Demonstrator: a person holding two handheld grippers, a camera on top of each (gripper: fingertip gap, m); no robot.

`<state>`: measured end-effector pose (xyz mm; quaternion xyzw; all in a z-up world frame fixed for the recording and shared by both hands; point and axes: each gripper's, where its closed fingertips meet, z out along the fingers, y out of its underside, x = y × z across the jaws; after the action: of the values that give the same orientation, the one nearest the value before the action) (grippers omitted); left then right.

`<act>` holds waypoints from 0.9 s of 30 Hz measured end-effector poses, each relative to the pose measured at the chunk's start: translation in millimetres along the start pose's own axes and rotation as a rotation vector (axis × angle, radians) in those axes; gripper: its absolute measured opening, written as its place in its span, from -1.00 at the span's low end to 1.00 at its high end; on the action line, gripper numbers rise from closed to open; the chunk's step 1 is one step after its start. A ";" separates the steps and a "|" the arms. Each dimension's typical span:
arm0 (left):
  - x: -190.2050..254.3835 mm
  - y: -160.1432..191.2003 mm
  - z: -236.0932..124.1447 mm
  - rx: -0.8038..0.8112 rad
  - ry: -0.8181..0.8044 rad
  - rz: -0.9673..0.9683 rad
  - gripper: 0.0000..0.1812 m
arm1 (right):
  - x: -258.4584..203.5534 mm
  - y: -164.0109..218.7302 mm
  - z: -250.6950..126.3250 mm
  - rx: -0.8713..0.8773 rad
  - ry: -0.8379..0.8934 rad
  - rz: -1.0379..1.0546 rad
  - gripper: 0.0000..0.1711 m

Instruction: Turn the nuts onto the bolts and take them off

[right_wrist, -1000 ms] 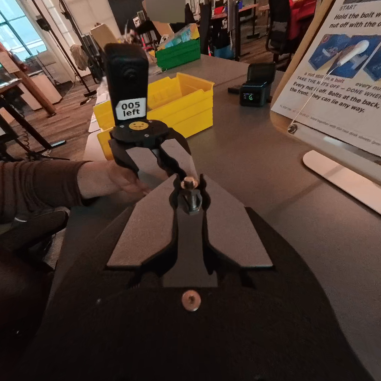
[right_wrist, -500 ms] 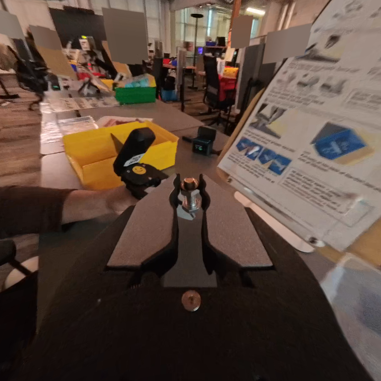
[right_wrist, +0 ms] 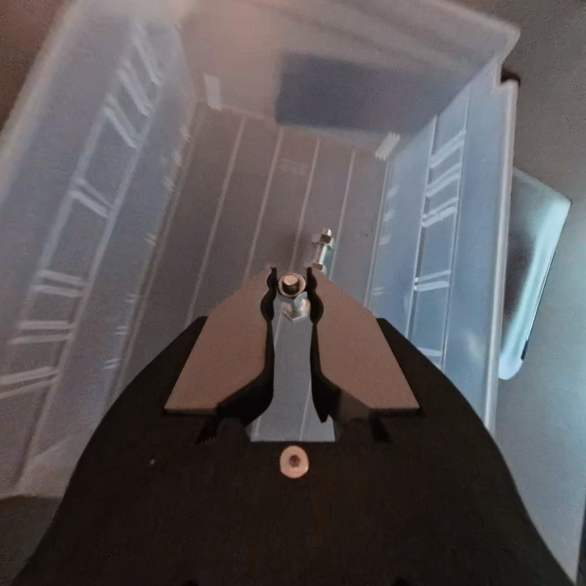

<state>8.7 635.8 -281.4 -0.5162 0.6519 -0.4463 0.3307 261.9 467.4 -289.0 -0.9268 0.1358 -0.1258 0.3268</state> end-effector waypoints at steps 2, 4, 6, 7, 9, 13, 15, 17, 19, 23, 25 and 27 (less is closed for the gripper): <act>0.9 0.3 0.3 -0.003 -0.001 0.010 -1.00 | 24.5 5.8 12.2 -0.061 0.107 0.006 -0.75; 0.7 0.2 0.0 -0.001 -0.005 0.013 -1.00 | 25.1 -21.1 -0.5 0.031 0.131 -0.018 -0.69; 0.7 1.0 0.7 -0.007 0.001 0.007 -1.00 | 10.2 -65.1 -24.8 0.191 0.103 -0.053 -0.58; 0.6 1.7 1.3 -0.012 0.003 0.004 -1.00 | -2.3 -83.9 -37.1 0.252 0.071 -0.065 -0.55; 0.8 2.2 1.8 -0.017 0.005 0.004 -1.00 | -39.3 -110.7 -55.3 0.326 -0.042 -0.078 -0.50; 1.6 2.2 1.7 -0.017 -0.001 0.019 -1.00 | -144.4 -134.5 -77.2 0.424 -0.385 -0.106 -0.35; 2.2 2.6 2.1 -0.021 -0.003 0.026 -1.00 | -195.0 -138.4 -83.1 0.453 -0.540 -0.116 -0.25; 3.1 2.9 2.4 -0.025 -0.004 0.036 -1.00 | -231.4 -140.2 -73.5 0.451 -0.601 -0.141 -0.17; 4.6 3.1 2.6 -0.027 -0.004 0.045 -1.00 | -252.6 -140.8 -46.4 0.436 -0.557 -0.189 -0.14; 3.3 5.6 2.6 -0.046 -0.021 0.061 -1.00 | -272.6 -138.1 8.2 0.436 -0.484 -0.199 -0.15; 0.7 7.2 2.3 -0.054 -0.031 0.058 -1.00 | -270.8 -133.7 28.0 0.433 -0.444 -0.200 -0.16; -0.1 7.9 2.6 -0.060 -0.029 0.045 -1.00 | -265.6 -122.8 42.6 0.371 -0.404 -0.254 -0.16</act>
<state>8.0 635.9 -289.8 -0.5176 0.6714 -0.4115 0.3346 49.0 672.5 -280.9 -0.8670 -0.0744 -0.0013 0.4926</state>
